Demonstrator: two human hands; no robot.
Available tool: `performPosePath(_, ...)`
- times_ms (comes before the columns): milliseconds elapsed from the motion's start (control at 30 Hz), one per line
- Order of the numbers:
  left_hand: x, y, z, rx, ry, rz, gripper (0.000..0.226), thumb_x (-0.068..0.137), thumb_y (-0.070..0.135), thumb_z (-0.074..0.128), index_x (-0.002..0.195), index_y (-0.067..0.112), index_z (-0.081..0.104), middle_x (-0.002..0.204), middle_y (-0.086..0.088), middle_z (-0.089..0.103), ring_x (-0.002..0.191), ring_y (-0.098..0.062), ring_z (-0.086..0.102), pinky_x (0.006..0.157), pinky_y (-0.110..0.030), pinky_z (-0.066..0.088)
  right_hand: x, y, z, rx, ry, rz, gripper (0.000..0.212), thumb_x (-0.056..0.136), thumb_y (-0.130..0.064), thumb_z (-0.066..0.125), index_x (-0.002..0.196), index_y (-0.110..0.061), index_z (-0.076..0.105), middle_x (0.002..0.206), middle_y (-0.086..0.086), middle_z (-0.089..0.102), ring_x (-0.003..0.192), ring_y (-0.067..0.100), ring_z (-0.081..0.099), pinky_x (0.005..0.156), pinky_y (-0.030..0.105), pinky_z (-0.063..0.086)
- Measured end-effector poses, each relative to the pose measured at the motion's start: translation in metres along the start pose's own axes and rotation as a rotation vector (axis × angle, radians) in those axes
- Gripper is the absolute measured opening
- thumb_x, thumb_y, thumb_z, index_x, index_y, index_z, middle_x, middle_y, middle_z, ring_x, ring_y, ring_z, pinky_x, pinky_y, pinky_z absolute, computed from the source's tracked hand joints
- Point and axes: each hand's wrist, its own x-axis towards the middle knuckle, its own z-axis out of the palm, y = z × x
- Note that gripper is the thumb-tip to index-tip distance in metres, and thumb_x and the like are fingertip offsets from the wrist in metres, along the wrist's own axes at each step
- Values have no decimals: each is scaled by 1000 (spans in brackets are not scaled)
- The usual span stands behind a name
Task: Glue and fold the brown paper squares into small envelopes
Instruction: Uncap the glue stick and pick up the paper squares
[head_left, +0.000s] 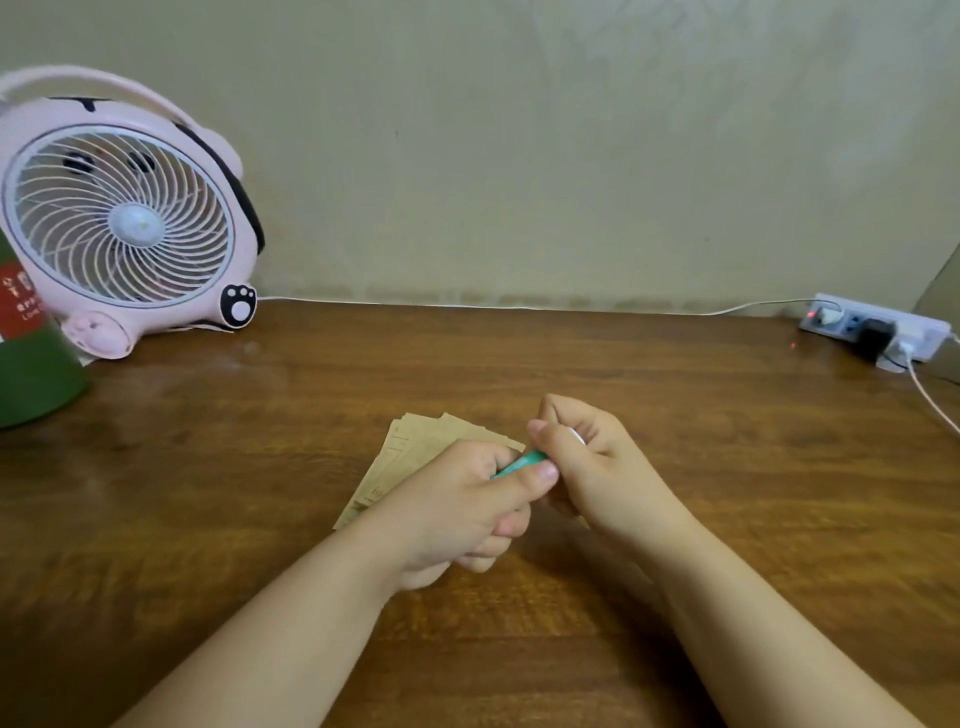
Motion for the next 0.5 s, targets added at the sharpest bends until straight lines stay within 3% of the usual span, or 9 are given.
performPosePath(100,-1,7,-2,-80,-93,-18,30,91,37,50,87,8,47,51,5,35,37,-3,23,37,-16,19,-2,-6,-2,-2,44,-95,40,95,-10,47,57,-15,36,44,-6,44,43,4,39,46,15,33)
performPosePath(267,-2,13,1,-117,-96,19,36,82,44,55,83,8,50,50,5,37,36,-2,25,35,-15,22,-1,-8,-2,8,133,-166,30,87,-21,48,60,-9,39,50,4,48,49,15,46,50,25,38)
performPosePath(500,-5,13,-4,-181,-180,-40,37,85,45,53,84,8,53,52,2,34,36,-2,23,35,-14,22,-3,-6,-5,167,-35,-130,31,86,-30,55,65,-10,44,53,5,51,45,9,49,46,18,39)
